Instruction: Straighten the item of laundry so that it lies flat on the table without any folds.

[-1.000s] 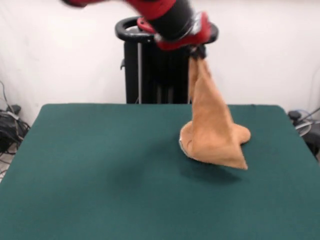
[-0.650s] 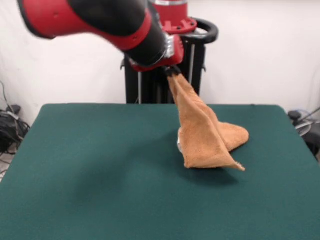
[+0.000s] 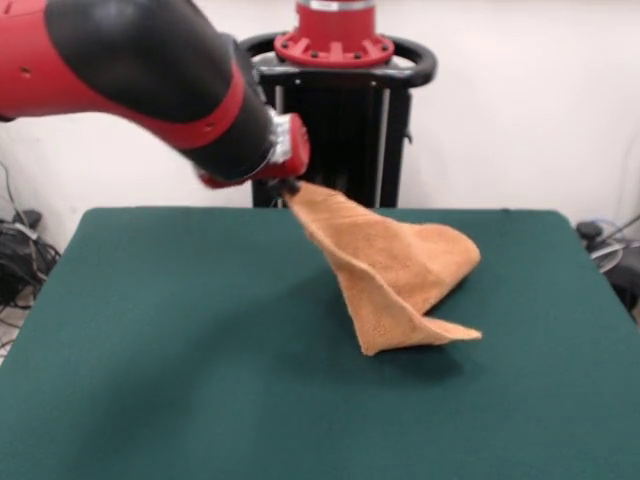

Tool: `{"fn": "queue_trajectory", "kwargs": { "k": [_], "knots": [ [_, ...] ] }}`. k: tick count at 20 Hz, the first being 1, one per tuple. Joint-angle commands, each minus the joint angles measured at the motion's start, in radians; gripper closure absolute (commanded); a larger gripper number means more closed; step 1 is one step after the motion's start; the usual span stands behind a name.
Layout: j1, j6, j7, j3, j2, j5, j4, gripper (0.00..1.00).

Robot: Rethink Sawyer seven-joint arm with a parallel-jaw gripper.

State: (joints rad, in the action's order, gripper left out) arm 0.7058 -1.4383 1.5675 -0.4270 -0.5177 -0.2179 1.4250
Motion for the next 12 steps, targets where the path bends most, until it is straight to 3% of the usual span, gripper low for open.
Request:
{"fn": "queue_trajectory", "kwargs": {
  "k": [1, 6, 12],
  "knots": [
    [-0.031, 0.042, -0.239, -0.079, 0.015, -0.157, -0.266, 1.00],
    [-0.035, 0.102, -0.255, -0.090, -0.050, -0.242, -0.310, 1.00],
    [-0.045, 0.018, -0.297, -0.118, -0.063, -0.270, -0.367, 1.00]
  ]
}}
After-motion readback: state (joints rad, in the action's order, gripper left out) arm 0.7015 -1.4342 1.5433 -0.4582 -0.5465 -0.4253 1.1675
